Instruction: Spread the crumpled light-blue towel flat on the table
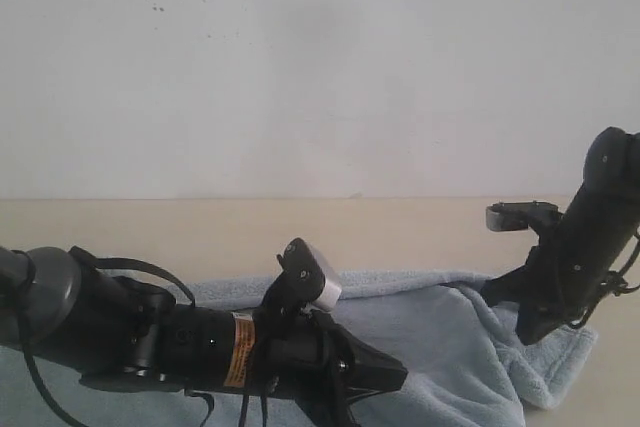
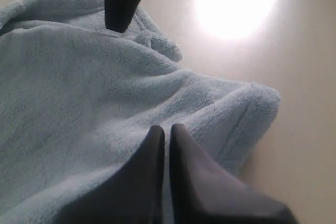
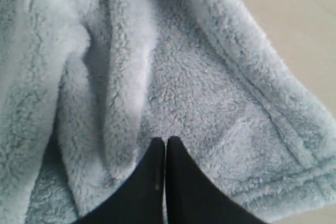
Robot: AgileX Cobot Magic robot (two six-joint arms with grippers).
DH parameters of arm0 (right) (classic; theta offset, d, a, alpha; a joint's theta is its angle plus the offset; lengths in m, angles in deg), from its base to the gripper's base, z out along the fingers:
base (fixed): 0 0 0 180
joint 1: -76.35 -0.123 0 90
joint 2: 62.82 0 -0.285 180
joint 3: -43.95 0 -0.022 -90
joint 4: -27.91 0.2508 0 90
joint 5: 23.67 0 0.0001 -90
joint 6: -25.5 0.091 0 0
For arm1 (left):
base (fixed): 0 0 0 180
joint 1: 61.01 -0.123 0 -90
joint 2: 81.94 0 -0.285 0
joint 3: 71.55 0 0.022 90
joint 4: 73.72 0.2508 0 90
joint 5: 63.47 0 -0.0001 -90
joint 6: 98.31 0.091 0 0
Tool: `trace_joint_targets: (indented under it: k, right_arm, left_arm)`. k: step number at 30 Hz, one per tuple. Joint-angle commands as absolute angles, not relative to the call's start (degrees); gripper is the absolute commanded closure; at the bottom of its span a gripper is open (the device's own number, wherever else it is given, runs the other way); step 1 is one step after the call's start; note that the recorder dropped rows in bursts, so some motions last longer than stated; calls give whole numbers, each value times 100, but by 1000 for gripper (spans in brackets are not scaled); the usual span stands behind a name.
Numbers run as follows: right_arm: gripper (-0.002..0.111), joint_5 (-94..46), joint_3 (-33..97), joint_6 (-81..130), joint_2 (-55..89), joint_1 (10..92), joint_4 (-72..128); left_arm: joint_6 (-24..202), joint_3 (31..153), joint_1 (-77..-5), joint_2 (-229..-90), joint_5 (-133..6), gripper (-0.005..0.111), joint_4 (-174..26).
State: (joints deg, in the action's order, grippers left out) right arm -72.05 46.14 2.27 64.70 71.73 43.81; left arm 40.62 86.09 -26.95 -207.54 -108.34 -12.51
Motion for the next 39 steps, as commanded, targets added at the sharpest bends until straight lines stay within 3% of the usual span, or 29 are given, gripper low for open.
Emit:
trace_joint_targets:
  k: [1,9,19,26,29,32,35,39]
  right_arm:
    - [108,-7033,4631,434,6635,7176,4120]
    - [108,-6278,4631,1691,6795,7176,2510]
    - [108,-3948,4631,2388,6941,7469,1165]
    - [108,-3865,4631,2388,6218,7454,1271]
    - [108,-4617,4631,2510,5588,7454,1577]
    - [108,-6511,4631,2371,5076,7454,2404]
    - [108,-8208,4352,1426,4964,7454,3337]
    - [108,-8020,3488,476,4964,7454,4565]
  left_arm:
    - [4061,8625,-2659,-20741,-10817,103,-1311]
    - [4076,8625,-2659,-20741,-10817,103,-1311]
    - [4098,8625,-2659,-20741,-10805,103,-1311]
    - [3910,8625,-2651,-20702,-11053,103,-989]
    - [3897,8625,-2632,-20493,-11254,103,-519]
    - [3658,8625,-2501,-20104,-10102,103,-280]
    - [3234,8625,-2266,-19802,-7690,103,-295]
    - [2578,8625,-1883,-19550,-4547,103,-954]
